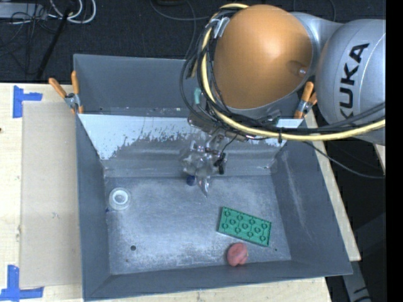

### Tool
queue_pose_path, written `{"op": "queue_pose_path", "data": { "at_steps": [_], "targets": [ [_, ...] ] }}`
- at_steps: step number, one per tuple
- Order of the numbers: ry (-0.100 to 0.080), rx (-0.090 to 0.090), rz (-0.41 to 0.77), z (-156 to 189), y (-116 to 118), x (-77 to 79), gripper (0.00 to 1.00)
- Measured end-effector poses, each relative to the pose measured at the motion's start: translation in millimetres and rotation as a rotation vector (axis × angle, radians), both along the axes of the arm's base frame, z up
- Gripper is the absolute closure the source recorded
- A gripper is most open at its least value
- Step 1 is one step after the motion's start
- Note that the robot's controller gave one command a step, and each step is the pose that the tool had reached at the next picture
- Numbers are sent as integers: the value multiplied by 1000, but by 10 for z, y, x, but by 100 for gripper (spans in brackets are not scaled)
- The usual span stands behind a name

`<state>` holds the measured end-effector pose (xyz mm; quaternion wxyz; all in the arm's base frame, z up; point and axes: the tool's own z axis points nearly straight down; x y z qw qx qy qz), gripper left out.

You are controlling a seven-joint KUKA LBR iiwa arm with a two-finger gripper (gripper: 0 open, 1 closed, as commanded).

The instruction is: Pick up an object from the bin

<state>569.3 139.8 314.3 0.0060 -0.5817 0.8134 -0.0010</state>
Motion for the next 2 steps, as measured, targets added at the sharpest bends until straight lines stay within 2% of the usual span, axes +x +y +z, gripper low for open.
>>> {"op": "queue_pose_path", "data": {
  "at_steps": [1,2],
  "targets": [
    [11,-3,-5,-52,-23,-10,100],
    [11,-3,-6,-53,-24,-10,100]
  ]
}}
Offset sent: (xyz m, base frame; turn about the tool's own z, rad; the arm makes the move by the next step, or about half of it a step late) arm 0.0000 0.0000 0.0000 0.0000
